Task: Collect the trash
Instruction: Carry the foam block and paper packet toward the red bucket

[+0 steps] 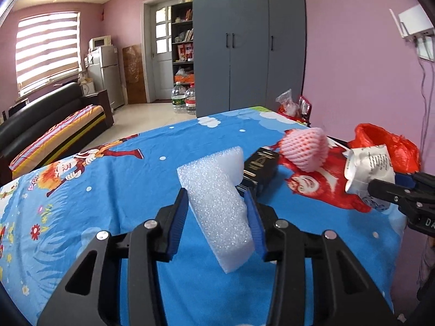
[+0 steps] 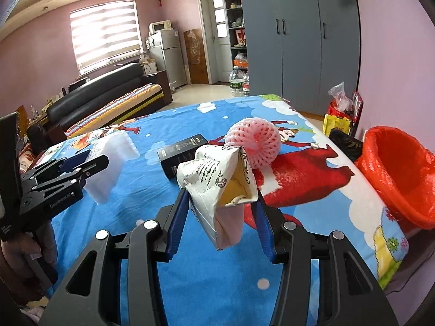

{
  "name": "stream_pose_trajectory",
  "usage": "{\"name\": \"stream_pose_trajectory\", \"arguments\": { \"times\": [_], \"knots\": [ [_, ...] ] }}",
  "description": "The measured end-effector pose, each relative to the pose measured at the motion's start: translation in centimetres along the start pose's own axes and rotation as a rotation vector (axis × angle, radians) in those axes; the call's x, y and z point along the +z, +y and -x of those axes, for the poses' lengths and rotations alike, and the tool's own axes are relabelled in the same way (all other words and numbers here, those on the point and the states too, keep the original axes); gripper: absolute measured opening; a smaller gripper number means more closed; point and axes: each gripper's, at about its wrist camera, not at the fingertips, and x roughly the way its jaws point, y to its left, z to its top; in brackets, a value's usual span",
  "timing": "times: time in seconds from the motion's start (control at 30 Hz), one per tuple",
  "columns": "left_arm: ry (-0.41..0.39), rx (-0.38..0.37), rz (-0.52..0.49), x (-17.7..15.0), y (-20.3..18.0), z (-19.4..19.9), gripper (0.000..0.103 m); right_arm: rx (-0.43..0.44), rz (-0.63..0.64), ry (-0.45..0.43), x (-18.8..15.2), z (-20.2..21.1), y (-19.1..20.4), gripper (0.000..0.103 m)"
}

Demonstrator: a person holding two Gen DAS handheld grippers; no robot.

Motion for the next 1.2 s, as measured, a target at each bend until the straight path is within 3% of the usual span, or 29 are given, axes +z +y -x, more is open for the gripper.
{"name": "stream_pose_trajectory", "arguments": {
  "times": [0.6, 1.2],
  "knots": [
    [-0.015, -0.087, -0.128, -0.9, -6.1, 3.8, 0.041, -0.07, -0.046, -0.059, -1.4, 4.7, -1.9, 0.047],
    [-0.004, -0.186, -0.243, -1.4, -11.5, 4.5, 0.041, -0.162, -0.136, -0.116, -2.9, 7.4, -6.5, 0.047]
  ]
}}
